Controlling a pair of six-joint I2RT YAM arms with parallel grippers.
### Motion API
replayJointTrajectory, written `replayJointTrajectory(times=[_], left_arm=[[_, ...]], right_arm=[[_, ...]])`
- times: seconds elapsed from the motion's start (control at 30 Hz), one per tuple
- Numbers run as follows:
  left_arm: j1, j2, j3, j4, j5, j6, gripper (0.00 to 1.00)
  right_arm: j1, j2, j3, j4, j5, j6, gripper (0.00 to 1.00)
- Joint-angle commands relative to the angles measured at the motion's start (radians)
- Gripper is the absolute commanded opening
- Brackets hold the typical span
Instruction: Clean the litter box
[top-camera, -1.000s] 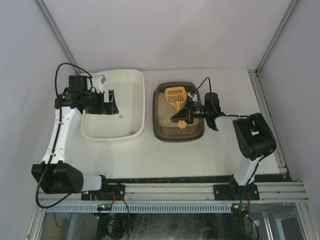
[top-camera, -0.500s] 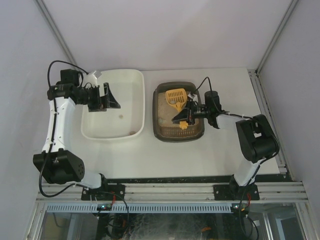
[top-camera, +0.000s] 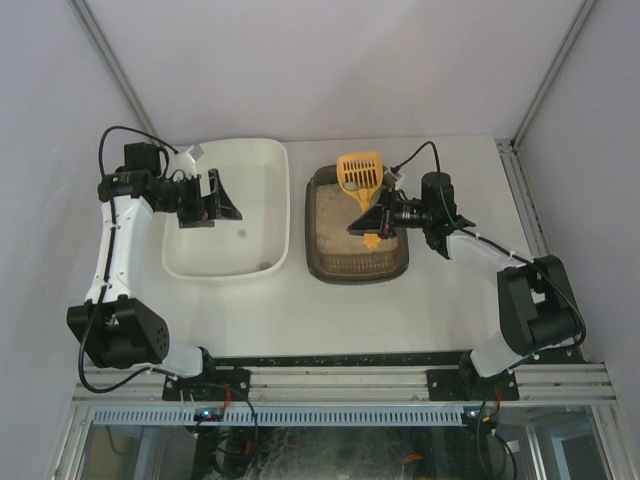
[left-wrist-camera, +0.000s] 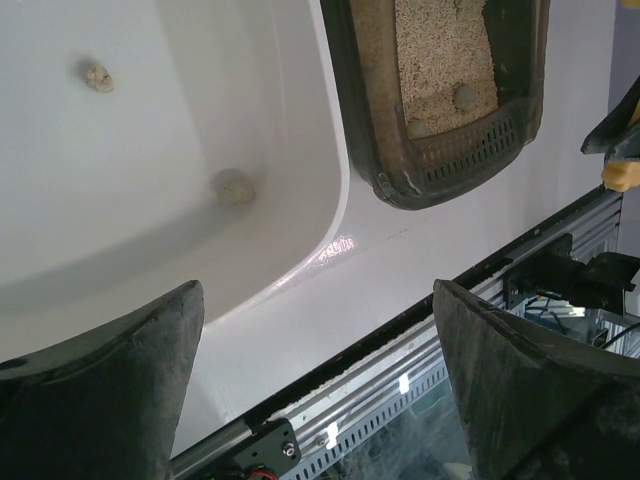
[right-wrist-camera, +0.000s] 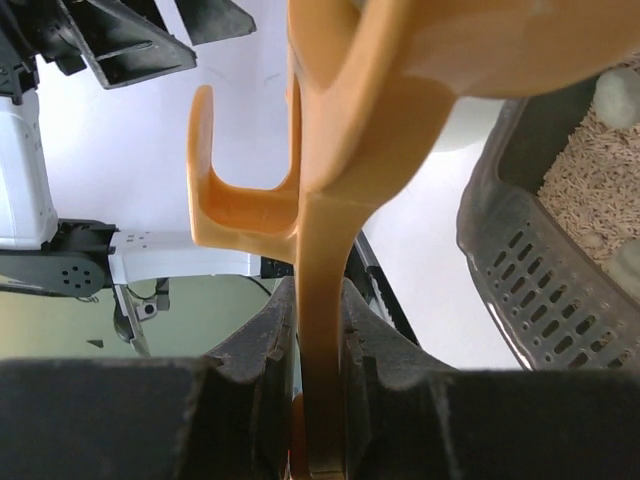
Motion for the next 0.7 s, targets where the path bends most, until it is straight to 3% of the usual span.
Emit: replayJointTrajectory(times=[0.0, 0.17, 0.3, 0.37, 0.5, 0.67], left_arm=[[0.005, -0.030, -0.021, 0.028, 0.005, -0.010, 1.00], [0.005, -0.055, -0.035, 0.054, -0.081, -0.021, 1.00], [0.021, -0.064, 0.002, 0.110, -0.322, -0.103, 1.00], [0.049, -0.050, 0.040, 0.114, -0.368, -0.148, 1.00], [0.127, 0.019, 0.092, 0.098, -0.348, -0.240, 1.00], [0.278, 0.108, 0.113, 0.099, -0.125, -0.332, 1.00]], right_arm=[[0.004, 0.000, 0.015, 0.031, -0.002, -0.026, 0.00], [0.039, -0.022, 0.071, 0.080, -0.027, 0.011, 0.00], [0.118, 0.021, 0.286, -0.459, 0.152, -0.384, 0.00], [0.169, 0.076, 0.336, -0.564, 0.187, -0.465, 0.00], [0.287, 0.177, 0.470, -0.794, 0.439, -0.594, 0.00], [0.394, 0.303, 0.631, -0.984, 0.651, -0.657, 0.00]])
